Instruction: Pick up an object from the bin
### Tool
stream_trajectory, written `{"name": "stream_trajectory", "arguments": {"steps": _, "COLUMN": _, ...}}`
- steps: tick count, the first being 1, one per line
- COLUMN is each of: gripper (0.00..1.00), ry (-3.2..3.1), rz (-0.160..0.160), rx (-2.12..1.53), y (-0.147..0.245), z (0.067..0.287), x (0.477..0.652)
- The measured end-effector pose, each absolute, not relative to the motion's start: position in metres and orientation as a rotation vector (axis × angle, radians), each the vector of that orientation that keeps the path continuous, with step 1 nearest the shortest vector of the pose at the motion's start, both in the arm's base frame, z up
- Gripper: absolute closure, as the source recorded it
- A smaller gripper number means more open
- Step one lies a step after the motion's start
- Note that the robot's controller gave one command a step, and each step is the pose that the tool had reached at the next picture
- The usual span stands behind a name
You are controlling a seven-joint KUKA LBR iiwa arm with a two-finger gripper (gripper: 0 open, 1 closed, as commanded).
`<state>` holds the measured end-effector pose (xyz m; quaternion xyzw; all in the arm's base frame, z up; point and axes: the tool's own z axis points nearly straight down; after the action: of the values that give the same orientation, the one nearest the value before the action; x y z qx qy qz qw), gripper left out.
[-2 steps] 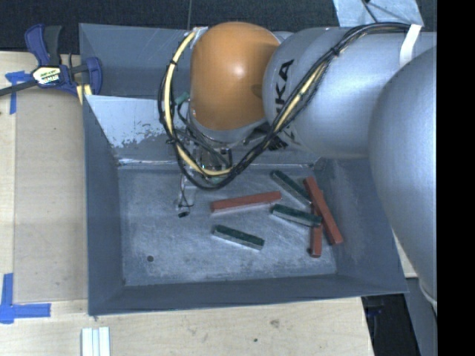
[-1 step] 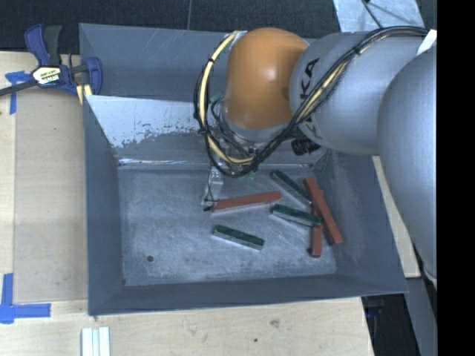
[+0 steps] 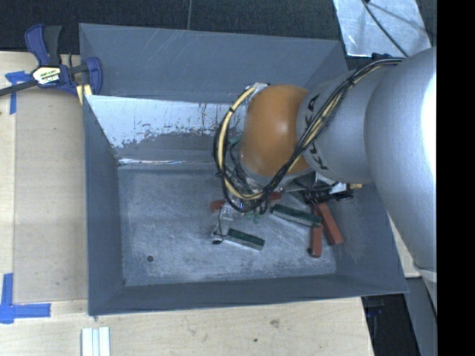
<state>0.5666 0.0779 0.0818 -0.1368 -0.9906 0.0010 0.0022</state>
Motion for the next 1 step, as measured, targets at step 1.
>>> {"name": "stream_trajectory", "arguments": {"steps": 1, "gripper": 0.00, "ry": -3.147, "rz": 0.004, "rx": 0.085, "y": 0.0270, "z": 0.0703, "x": 0.6077}}
